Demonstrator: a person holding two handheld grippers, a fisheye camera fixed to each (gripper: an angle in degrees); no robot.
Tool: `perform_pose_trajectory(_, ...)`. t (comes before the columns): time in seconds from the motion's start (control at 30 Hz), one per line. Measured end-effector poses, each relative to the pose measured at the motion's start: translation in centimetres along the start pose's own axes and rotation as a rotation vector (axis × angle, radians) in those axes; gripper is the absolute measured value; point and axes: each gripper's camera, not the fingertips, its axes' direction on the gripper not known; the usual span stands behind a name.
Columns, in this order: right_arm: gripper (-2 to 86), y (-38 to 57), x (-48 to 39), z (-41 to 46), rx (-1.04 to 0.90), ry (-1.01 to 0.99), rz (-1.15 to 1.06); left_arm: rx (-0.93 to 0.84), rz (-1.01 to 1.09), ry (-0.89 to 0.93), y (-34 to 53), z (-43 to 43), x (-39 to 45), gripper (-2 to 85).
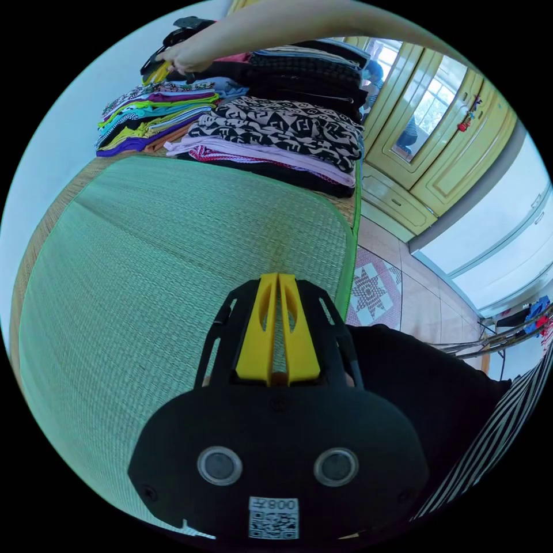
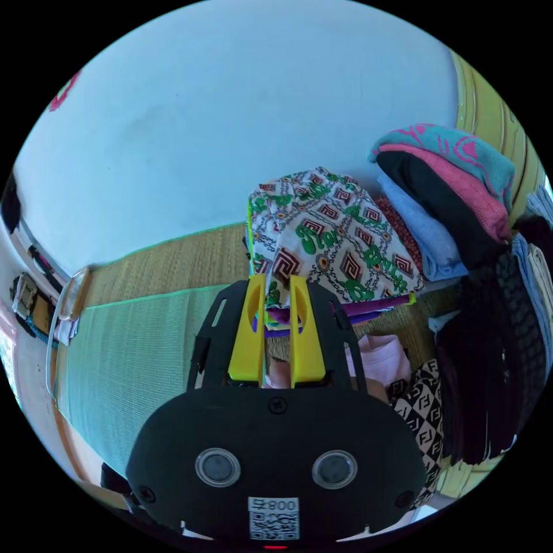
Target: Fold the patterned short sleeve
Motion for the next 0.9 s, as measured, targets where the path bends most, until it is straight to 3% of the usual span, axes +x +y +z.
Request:
perform_pose_trajectory(0.37, 0.3, 0.6, -1.8, 1.6, -0.011, -0.054, 0.042, 0.012, -0.039, 0.072, -5.4, -11.3, -0.9, 0.2)
perform_pose_trajectory(0.67, 0.5, 6.8, -8.0, -3.2, 0.030, -0.383, -0.076, 0.114, -0.335, 0.267, -4.4, -24.6, -5.3, 0.2)
perform_pose_trajectory(0.9, 2.4, 18.8, -15.5, -7.5, -0.080, -0.598, -0.185, 0.247, -0.581, 0.315, 0.1, -38.3, -8.7, 0.8)
